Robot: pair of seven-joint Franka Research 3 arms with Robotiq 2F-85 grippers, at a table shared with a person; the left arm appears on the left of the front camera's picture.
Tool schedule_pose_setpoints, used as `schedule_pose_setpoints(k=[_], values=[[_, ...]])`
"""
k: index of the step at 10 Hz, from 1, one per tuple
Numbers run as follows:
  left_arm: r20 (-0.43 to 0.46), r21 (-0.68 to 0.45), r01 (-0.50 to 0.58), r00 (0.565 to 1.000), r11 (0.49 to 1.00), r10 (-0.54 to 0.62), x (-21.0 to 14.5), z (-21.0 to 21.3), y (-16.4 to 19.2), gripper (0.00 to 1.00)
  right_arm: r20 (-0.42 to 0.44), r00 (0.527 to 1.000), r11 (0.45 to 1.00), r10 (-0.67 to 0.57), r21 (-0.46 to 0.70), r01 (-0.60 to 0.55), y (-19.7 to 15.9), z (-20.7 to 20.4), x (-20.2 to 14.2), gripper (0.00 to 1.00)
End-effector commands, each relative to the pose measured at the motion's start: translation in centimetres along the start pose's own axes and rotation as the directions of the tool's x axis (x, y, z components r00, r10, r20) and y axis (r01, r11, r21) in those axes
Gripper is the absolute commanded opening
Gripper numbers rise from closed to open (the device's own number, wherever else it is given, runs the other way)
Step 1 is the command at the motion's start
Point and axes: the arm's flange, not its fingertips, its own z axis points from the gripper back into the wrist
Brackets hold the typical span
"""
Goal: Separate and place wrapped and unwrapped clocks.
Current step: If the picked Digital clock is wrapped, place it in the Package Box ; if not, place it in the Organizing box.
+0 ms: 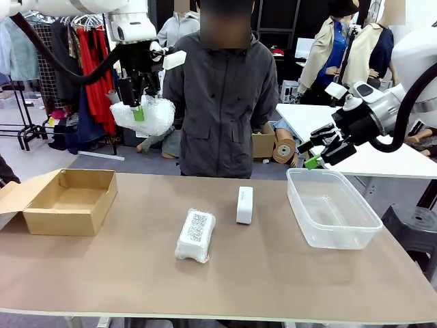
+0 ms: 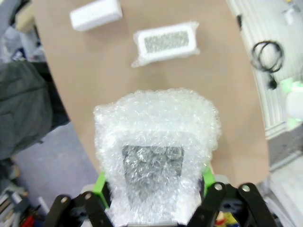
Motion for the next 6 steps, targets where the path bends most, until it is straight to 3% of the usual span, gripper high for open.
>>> schedule_pose_setpoints(k=[1,3,4,6], values=[[0.078,-0.041,-0.136,0.987,0.99,0.139,-2.4,-0.1,0.3,0.0,0.0,1.0,1.0,0.003,0.001,-0.003,0.1,0.0,0.0,1.0],[0.133,-0.029,-0.389,0.911,0.921,0.389,-6.2,-1.1,0.8,0.0,0.0,1.0,1.0,0.003,0.001,-0.003,0.1,0.0,0.0,1.0],[0.139,-0.033,-0.439,0.888,0.898,0.439,-7.7,-1.5,1.0,0.0,0.0,1.0,1.0,0.003,0.001,-0.003,0.1,0.0,0.0,1.0],[0.092,0.053,-0.599,0.8,0.799,0.593,-11.8,-3.0,1.5,0.0,0.0,1.0,1.0,0.003,0.001,-0.003,0.1,0.0,0.0,1.0]])
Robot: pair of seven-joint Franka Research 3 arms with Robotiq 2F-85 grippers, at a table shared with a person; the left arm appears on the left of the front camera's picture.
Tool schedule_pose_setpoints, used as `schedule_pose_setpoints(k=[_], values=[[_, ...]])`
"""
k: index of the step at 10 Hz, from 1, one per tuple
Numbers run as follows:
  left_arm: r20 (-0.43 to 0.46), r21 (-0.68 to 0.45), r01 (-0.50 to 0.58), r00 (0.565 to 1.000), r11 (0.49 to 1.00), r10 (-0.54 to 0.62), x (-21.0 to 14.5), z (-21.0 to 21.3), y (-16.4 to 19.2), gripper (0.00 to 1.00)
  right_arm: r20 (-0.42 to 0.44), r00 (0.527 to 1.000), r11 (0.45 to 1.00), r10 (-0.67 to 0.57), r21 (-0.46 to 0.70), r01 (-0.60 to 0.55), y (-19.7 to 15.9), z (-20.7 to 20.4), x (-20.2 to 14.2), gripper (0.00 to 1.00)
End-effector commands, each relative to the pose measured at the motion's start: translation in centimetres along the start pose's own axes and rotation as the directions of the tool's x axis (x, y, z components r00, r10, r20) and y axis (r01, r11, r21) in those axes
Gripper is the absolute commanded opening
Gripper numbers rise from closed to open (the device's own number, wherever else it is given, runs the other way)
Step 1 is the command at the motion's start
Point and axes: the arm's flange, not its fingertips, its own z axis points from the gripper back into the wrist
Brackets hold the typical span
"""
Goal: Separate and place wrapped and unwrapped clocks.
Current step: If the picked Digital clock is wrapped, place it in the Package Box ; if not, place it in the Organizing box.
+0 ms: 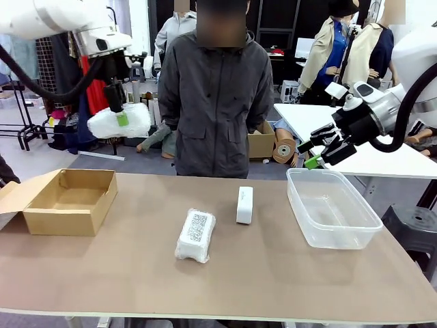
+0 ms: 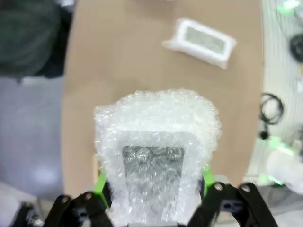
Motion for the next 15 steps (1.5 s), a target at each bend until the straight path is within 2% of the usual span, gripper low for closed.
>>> schedule_pose_setpoints(k=[1,2,3,4,7,9,10,11,15], values=[[-0.076,0.1,-0.155,0.984,0.983,0.163,-1.9,-0.9,1.1,0.0,0.0,1.0,1.0,0.004,0.001,-0.004,0.1,0.0,0.0,1.0],[-0.081,0.103,-0.233,0.967,0.967,0.242,-3.3,-1.4,1.7,0.0,0.0,1.0,1.0,0.004,0.001,-0.004,0.1,0.0,0.0,1.0],[-0.101,0.181,-0.345,0.925,0.921,0.366,-5.1,-1.6,2.7,0.0,0.0,1.0,1.0,0.004,0.001,-0.004,0.1,0.0,0.0,1.0],[-0.084,0.179,-0.412,0.898,0.893,0.432,-6.4,-1.9,3.0,0.0,0.0,1.0,1.0,0.004,0.001,-0.004,0.1,0.0,0.0,1.0],[-0.001,0.122,-0.529,0.846,0.84,0.533,-9.9,-2.4,3.3,0.0,0.0,1.0,1.0,0.004,0.001,-0.004,0.1,0.0,0.0,1.0],[0.024,0.11,-0.561,0.826,0.82,0.563,-11.3,-2.5,3.3,0.0,0.0,1.0,1.0,0.004,0.001,-0.004,0.1,0.0,0.0,1.0],[0.054,0.088,-0.527,0.85,0.845,0.525,-11.0,-2.2,3.2,0.0,0.0,1.0,1.0,0.004,0.001,-0.004,0.1,0.0,0.0,1.0],[-0.018,0.105,-0.54,0.839,0.835,0.544,-11.0,-2.4,4.4,0.0,0.0,1.0,1.0,0.004,0.001,-0.004,0.1,0.0,0.0,1.0],[-0.018,0.105,-0.54,0.839,0.835,0.544,-11.0,-2.4,4.4,0.0,0.0,1.0,1.0,0.004,0.001,-0.004,0.1,0.0,0.0,1.0]])
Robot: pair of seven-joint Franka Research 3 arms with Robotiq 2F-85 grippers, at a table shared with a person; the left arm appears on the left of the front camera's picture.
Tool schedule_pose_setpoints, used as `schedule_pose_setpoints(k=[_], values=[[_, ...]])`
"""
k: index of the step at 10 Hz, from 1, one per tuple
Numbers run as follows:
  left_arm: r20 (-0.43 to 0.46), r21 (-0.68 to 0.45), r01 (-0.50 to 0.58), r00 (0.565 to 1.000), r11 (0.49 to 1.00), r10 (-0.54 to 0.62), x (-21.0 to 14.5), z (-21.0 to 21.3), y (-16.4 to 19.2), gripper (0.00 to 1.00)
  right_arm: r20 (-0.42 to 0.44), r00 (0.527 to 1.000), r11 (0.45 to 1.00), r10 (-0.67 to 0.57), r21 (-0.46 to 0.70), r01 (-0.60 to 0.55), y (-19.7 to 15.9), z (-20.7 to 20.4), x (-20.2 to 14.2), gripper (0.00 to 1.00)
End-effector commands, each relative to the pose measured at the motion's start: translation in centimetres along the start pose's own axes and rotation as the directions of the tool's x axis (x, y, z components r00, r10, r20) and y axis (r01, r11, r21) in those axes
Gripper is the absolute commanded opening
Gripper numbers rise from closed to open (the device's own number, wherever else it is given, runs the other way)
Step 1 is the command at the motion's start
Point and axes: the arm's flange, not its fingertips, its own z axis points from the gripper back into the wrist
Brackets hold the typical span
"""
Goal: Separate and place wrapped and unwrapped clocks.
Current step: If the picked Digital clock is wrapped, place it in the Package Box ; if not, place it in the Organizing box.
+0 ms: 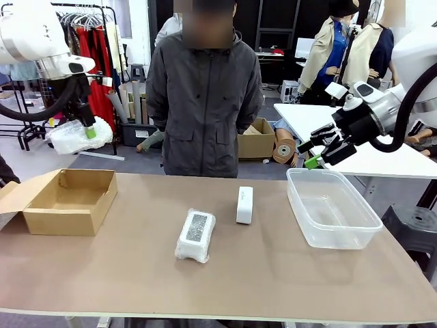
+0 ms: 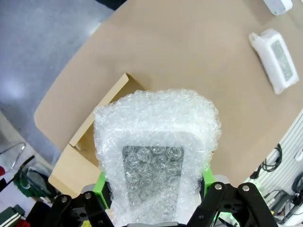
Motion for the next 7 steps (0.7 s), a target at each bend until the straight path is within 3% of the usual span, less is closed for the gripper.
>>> schedule_pose_setpoints(k=[1,2,3,4,7], values=[[-0.01,0.013,0.002,1.0,1.0,-0.002,0.0,0.4,0.0,0.0,0.0,1.0,1.0,0.004,0.001,-0.004,0.1,0.0,0.0,1.0],[0.0,0.0,0.0,1.0,1.0,0.0,0.0,0.0,0.0,0.0,0.0,1.0,1.0,0.004,0.001,-0.004,0.1,0.0,0.0,1.0],[-0.003,0.064,-0.126,0.992,0.99,0.126,0.5,-0.5,0.0,0.0,0.0,1.0,1.0,0.004,0.001,-0.004,0.1,0.0,0.0,1.0],[0.001,0.048,-0.193,0.981,0.98,0.193,0.7,-1.4,0.6,0.0,0.0,1.0,1.0,0.004,0.001,-0.004,0.1,0.0,0.0,1.0],[0.054,0.112,-0.427,0.904,0.897,0.424,-0.4,-4.3,2.3,0.0,0.0,1.0,1.0,0.004,0.001,-0.004,0.1,0.0,0.0,1.0]])
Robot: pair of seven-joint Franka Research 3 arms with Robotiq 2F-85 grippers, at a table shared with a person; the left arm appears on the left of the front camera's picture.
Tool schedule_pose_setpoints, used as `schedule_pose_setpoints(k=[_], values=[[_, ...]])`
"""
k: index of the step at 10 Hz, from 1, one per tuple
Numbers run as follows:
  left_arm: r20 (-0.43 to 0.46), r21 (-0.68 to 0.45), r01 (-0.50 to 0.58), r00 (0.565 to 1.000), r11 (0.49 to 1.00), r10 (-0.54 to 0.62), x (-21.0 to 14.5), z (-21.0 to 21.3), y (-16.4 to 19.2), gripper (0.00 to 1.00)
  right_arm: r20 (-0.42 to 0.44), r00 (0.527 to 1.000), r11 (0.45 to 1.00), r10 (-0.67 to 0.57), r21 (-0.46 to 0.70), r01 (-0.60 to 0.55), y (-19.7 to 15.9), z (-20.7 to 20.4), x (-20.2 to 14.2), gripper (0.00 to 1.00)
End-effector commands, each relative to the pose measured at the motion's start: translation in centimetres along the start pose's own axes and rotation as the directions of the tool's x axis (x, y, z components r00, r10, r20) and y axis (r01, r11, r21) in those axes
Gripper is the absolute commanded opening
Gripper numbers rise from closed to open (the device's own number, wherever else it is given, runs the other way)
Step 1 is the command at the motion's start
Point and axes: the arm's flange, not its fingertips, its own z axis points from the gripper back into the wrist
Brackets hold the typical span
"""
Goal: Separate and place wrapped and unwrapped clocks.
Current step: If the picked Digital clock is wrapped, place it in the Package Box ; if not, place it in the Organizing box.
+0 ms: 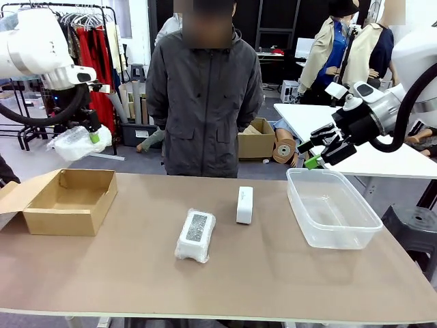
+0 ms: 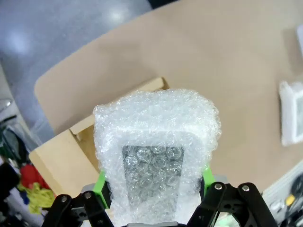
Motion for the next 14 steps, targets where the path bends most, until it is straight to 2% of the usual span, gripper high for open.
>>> schedule_pose_setpoints(k=[1,4,5,8,12,13,14], values=[[0.028,0.074,-0.139,0.99,0.987,0.137,-1.4,-1.5,0.1,0.0,0.0,1.0,1.0,0.004,0.001,-0.004,0.1,0.0,0.0,1.0],[0.024,0.123,-0.269,0.963,0.955,0.268,-4.2,-3.5,1.0,0.0,0.0,1.0,1.0,0.004,0.001,-0.004,0.1,0.0,0.0,1.0],[-0.006,0.126,-0.275,0.96,0.953,0.278,-5.4,-4.1,1.0,0.0,0.0,1.0,1.0,0.004,0.001,-0.004,0.1,0.0,0.0,1.0],[0.001,0.139,-0.303,0.952,0.943,0.306,-8.8,-4.6,0.7,0.0,0.0,1.0,1.0,0.004,0.001,-0.004,0.1,0.0,0.0,1.0],[0.039,0.14,-0.394,0.919,0.908,0.393,-8.6,-6.1,1.5,0.0,0.0,1.0,1.0,0.004,0.001,-0.004,0.1,0.0,0.0,1.0],[-0.009,0.121,-0.335,0.941,0.934,0.339,-9.0,-5.9,1.5,0.0,0.0,1.0,1.0,0.004,0.001,-0.004,0.1,0.0,0.0,1.0],[-0.009,0.121,-0.335,0.941,0.934,0.339,-9.0,-5.9,1.5,0.0,0.0,1.0,1.0,0.004,0.001,-0.004,0.1,0.0,0.0,1.0]])
